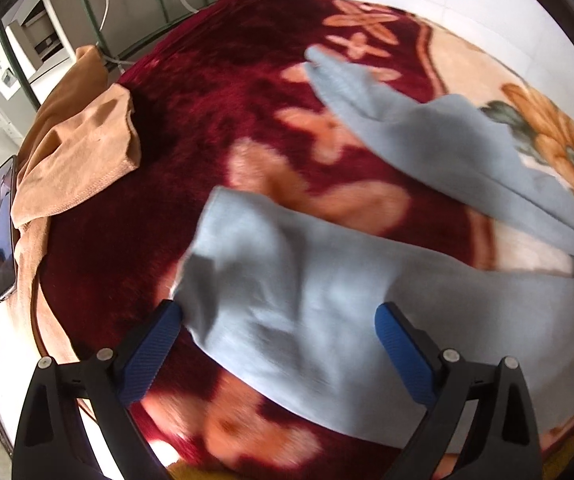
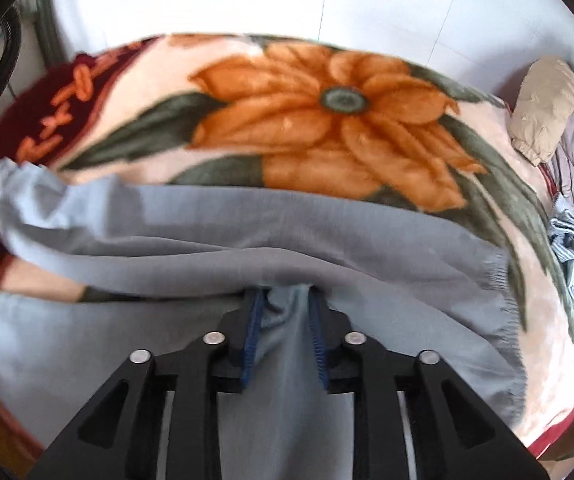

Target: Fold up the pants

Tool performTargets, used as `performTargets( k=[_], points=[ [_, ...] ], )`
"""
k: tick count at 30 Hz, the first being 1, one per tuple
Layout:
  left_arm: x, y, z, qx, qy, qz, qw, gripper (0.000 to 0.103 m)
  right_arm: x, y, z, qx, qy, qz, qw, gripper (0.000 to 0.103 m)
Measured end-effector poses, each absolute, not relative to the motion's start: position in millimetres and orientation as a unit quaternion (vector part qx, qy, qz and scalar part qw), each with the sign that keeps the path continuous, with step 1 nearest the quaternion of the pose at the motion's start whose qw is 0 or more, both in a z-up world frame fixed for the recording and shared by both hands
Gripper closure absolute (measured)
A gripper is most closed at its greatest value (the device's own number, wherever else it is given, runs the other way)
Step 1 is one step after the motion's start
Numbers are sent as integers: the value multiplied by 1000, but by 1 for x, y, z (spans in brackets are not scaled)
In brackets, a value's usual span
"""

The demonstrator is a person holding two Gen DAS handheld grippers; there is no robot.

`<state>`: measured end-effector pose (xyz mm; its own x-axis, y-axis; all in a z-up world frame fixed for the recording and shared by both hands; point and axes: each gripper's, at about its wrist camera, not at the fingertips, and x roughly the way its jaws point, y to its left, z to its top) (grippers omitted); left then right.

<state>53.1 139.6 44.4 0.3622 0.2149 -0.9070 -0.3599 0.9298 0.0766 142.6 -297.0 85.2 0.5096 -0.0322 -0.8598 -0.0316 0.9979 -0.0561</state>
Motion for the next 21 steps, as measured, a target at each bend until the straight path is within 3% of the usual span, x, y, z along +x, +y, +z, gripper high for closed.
performTargets(
  k=[3,7,14,21],
  points=[
    [49,120,52,-79,532,149,830,3,115,-320,101,-12,487,-20,873,62],
    [44,93,56,-78,528,119,837,3,77,-361,100,13,498,-71,864,62],
    [47,56,48,-62,543,78,834,3,2,-422,66,103,535,-139,827,62],
    [41,45,34,-46,556,70,827,3,-12,-447,22,169,561,-139,798,62]
  ],
)
